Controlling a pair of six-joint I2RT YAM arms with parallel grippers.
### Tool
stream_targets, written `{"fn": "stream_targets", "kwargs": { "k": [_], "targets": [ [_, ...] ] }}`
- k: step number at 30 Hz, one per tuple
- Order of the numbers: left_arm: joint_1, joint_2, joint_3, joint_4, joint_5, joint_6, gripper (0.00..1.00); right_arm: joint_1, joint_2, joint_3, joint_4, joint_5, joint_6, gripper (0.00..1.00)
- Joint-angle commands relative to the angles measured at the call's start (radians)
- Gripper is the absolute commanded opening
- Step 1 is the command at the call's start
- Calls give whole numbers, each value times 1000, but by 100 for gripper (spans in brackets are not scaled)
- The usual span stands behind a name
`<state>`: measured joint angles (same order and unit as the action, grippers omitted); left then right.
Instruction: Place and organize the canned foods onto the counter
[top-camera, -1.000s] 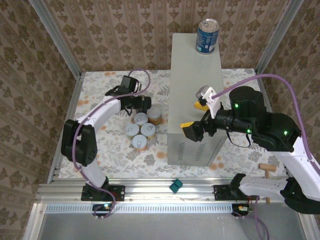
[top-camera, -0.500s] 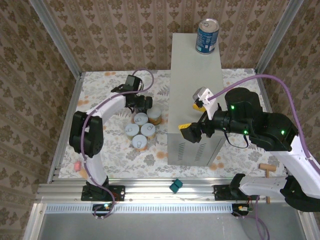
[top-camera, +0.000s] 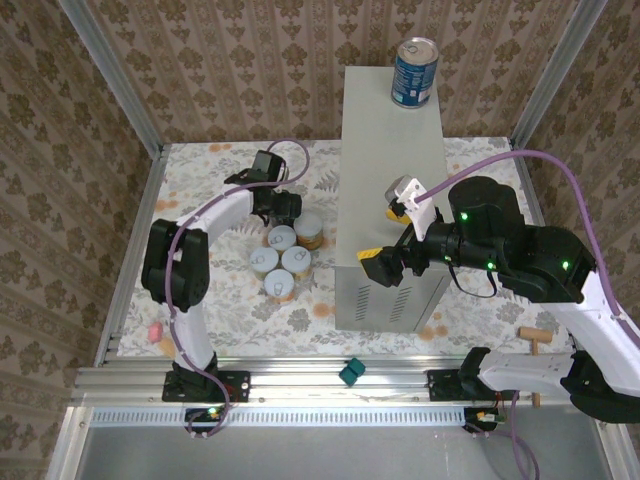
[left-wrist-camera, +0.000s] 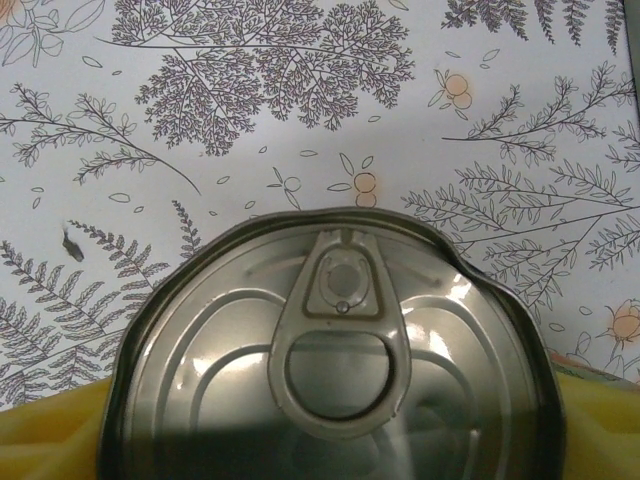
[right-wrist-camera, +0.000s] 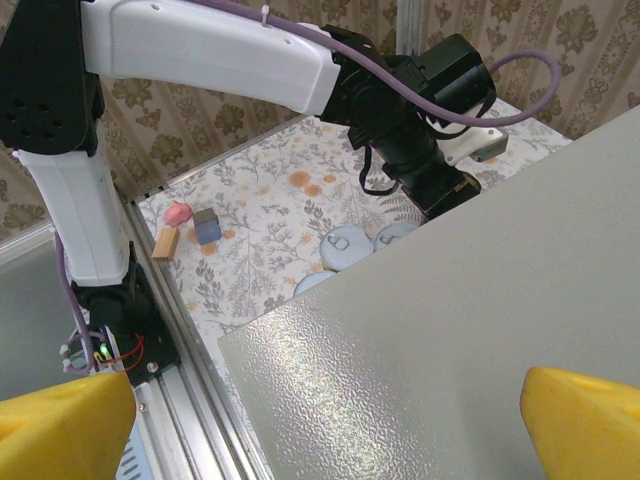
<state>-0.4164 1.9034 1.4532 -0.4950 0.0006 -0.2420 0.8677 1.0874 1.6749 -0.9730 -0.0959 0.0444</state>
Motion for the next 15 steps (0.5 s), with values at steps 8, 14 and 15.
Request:
{"fn": "stream_targets", "kwargs": {
  "k": [8, 14, 15],
  "targets": [
    [15, -80, 98, -116, 18, 45, 65, 12, -26, -10, -13, 25, -17, 100],
    [16, -139, 155, -211, 40, 83, 60, 18, -35, -14, -11, 26, -14, 100],
    [16, -149, 163, -225, 41, 88, 60, 20, -35, -14, -12, 27, -14, 100]
  ]
}}
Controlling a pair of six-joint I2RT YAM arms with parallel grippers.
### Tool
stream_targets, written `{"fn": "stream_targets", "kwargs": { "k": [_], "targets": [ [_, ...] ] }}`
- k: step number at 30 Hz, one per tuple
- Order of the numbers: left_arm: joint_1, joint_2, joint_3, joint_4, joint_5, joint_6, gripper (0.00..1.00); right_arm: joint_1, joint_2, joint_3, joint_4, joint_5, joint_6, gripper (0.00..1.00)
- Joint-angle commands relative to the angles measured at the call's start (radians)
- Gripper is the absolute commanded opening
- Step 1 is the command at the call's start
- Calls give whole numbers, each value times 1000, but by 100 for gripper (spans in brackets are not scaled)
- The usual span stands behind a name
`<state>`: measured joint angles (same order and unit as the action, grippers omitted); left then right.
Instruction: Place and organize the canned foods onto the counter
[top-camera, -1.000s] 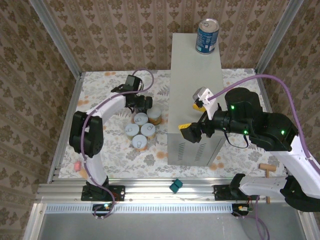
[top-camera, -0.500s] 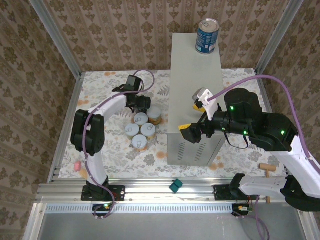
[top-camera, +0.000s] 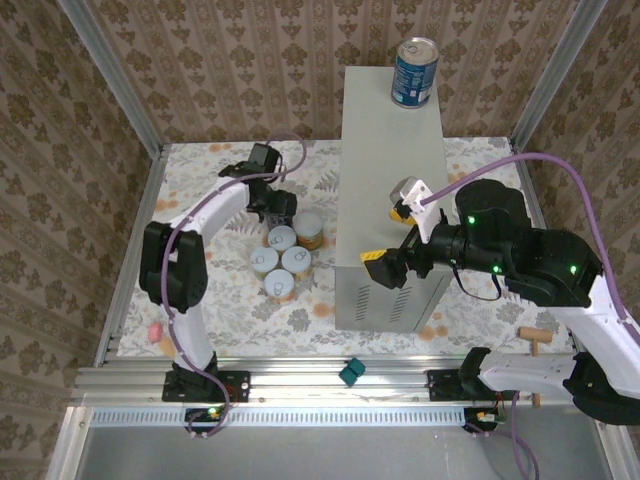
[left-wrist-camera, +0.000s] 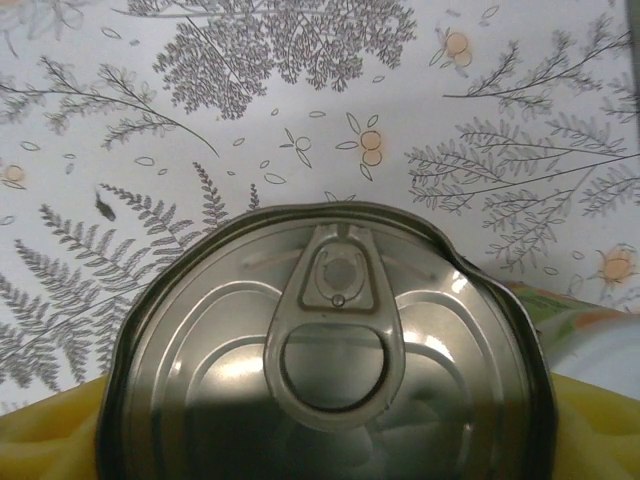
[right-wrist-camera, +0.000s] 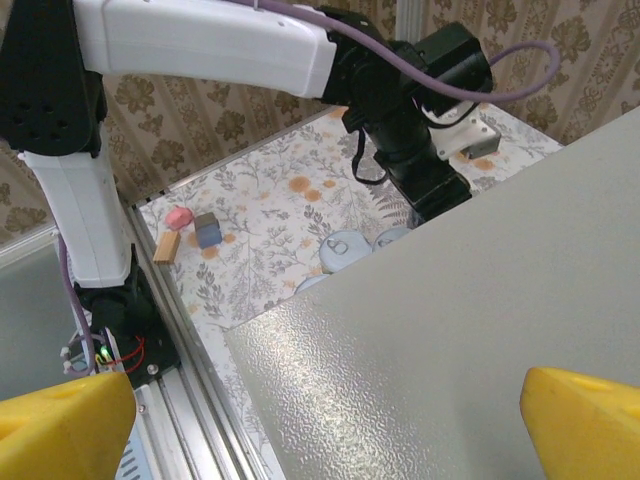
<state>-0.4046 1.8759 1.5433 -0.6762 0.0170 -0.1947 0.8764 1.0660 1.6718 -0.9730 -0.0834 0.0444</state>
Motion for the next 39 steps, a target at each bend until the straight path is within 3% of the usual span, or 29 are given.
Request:
{"fn": "stream_targets", "kwargs": {
  "k": [1, 19, 27, 39],
  "targets": [
    [4, -135, 82, -62, 28, 46, 60, 11, -15, -10, -12, 14, -14, 100],
    [-10, -336, 360, -369, 140, 141, 60, 39, -24, -13, 13, 44, -8, 100],
    [-119, -392, 528, -471, 158, 166, 60, 46, -68, -47, 26, 111, 0, 100],
    [-226, -429, 688, -488, 335, 152, 60, 49, -177, -154, 37, 259, 22, 100]
  ]
}}
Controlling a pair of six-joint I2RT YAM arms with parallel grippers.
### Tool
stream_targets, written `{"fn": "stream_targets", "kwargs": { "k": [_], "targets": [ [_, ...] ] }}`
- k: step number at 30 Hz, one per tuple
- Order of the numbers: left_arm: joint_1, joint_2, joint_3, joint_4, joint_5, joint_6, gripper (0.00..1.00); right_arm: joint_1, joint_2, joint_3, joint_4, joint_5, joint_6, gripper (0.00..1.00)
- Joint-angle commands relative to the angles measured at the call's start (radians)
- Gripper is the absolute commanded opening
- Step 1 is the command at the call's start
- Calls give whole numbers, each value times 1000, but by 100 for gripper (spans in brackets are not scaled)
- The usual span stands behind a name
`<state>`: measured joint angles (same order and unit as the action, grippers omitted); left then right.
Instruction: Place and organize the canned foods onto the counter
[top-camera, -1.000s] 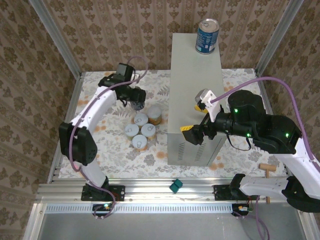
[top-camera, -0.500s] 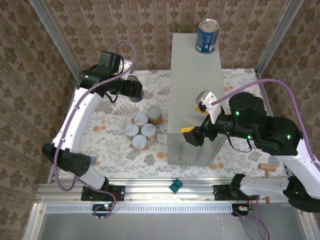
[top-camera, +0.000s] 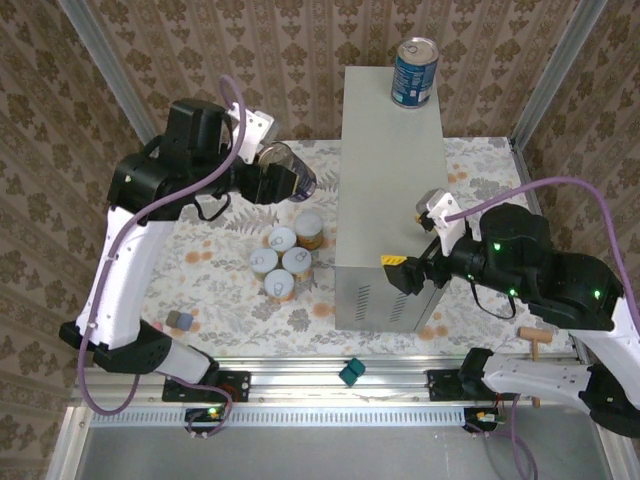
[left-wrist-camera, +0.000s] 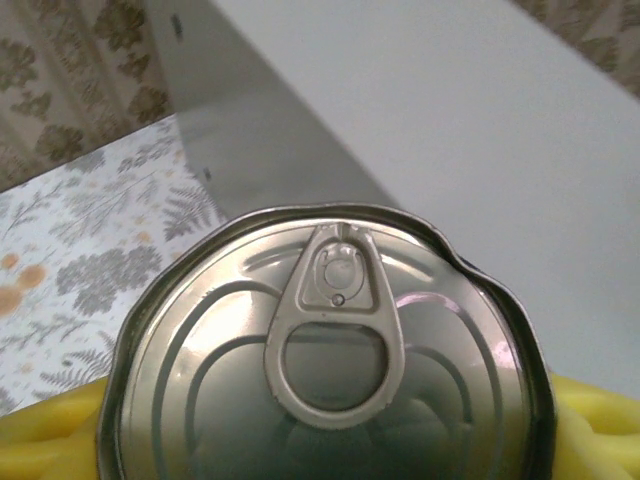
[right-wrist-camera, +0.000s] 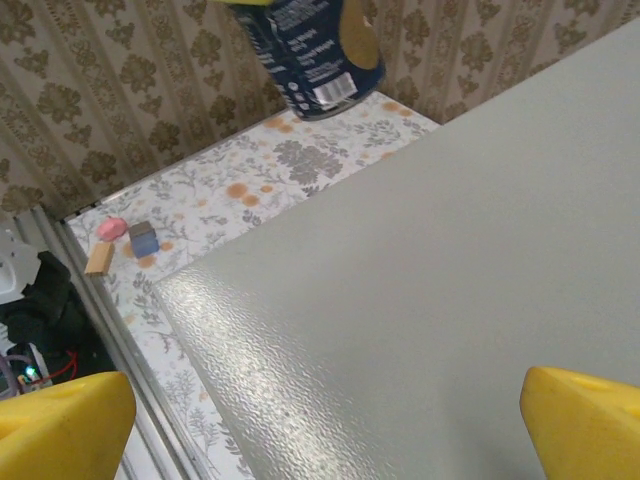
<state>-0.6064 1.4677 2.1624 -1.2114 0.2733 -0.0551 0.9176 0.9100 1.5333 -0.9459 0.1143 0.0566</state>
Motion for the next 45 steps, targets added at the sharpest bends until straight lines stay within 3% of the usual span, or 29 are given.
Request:
{"fn": "stream_targets", "kwargs": {
  "k": [1, 11, 20, 36, 39, 45],
  "targets": [
    [-36, -15, 88, 38, 85, 16, 60, 9, -29, -22, 13, 60, 5, 100],
    [-156, 26, 240, -27, 249, 30, 61, 10, -47, -69, 135, -6, -89, 100],
    [-238, 35, 257, -52, 329, 31, 61, 55, 1, -91, 281, -93, -205, 100],
    [-275, 26, 269, -65, 363, 33, 61, 101, 153, -46, 389, -114, -262, 100],
    [-276, 20, 269, -72, 361, 37, 61, 101, 177, -38, 402, -108, -254, 95],
    [-275, 22, 268, -89, 349, 52, 61, 102, 167, -51, 445, -108, -232, 75]
  ]
}}
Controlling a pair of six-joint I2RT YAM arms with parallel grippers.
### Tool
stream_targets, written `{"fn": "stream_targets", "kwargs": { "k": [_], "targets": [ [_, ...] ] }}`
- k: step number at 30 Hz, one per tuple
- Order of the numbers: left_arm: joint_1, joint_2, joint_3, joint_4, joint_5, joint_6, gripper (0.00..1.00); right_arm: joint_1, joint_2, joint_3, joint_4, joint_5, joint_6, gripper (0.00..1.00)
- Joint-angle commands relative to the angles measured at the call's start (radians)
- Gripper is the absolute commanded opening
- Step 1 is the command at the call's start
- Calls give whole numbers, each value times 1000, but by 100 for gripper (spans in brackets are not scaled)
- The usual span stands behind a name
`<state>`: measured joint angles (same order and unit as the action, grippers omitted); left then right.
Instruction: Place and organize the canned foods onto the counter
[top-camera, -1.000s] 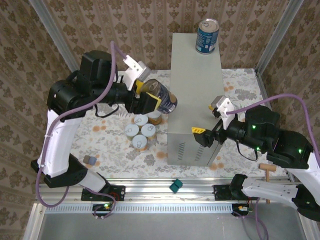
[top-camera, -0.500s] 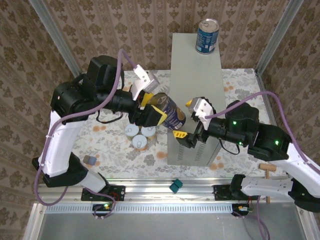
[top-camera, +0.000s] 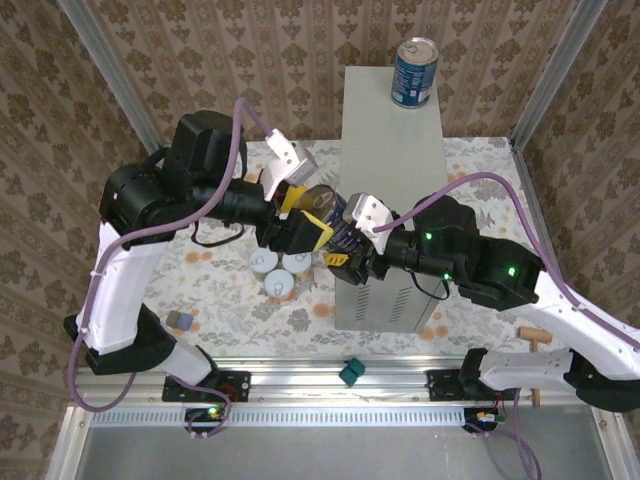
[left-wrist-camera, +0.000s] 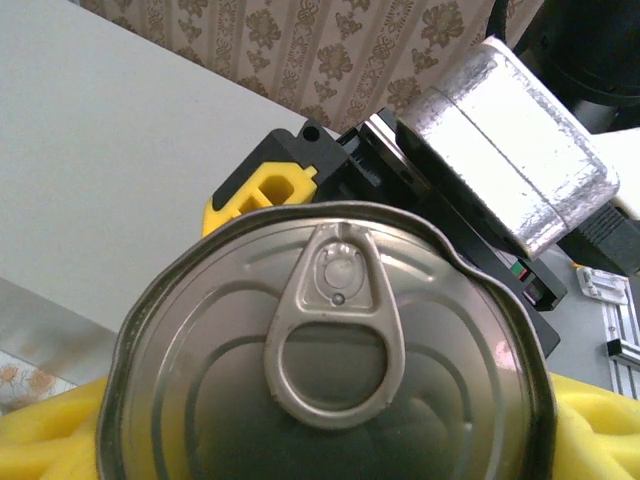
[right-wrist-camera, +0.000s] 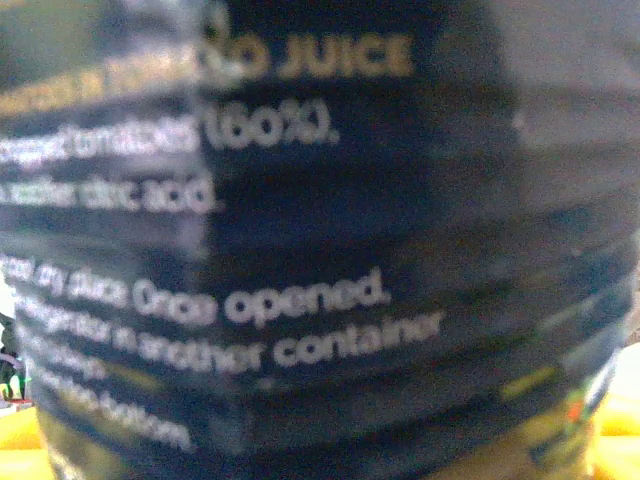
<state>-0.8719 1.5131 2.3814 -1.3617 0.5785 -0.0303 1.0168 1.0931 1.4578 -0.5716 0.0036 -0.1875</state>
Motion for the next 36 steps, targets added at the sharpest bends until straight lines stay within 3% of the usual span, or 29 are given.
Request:
{"fn": "stream_targets", "kwargs": {
  "k": [1, 4, 6, 10, 11, 16, 23, 36],
  "targets": [
    [-9, -22, 48, 64, 44, 27, 61, 3, -18, 22, 74, 2, 15, 73],
    [-9, -22, 44, 74, 47, 27, 63, 3, -28, 14, 82, -4, 27, 68],
    [-9, -26, 36, 89, 52, 26, 70, 3, -38, 3, 96, -2, 43, 63],
    [-9, -56, -26, 159, 58, 11, 99, 3, -63, -21, 141, 13, 87, 60],
    [-9, -68, -61, 193, 95, 2, 100, 3, -77, -37, 170, 22, 105, 59],
    [-9, -193, -330, 464, 129, -77, 100, 3, -148, -139, 323, 61, 186, 56],
    [-6, -349, -609, 746, 72, -161, 100, 3, -203, -217, 430, 95, 253, 55],
    [-7, -350, -746, 1063, 36, -302, 100, 3, -222, -265, 519, 89, 343, 56]
  ]
}}
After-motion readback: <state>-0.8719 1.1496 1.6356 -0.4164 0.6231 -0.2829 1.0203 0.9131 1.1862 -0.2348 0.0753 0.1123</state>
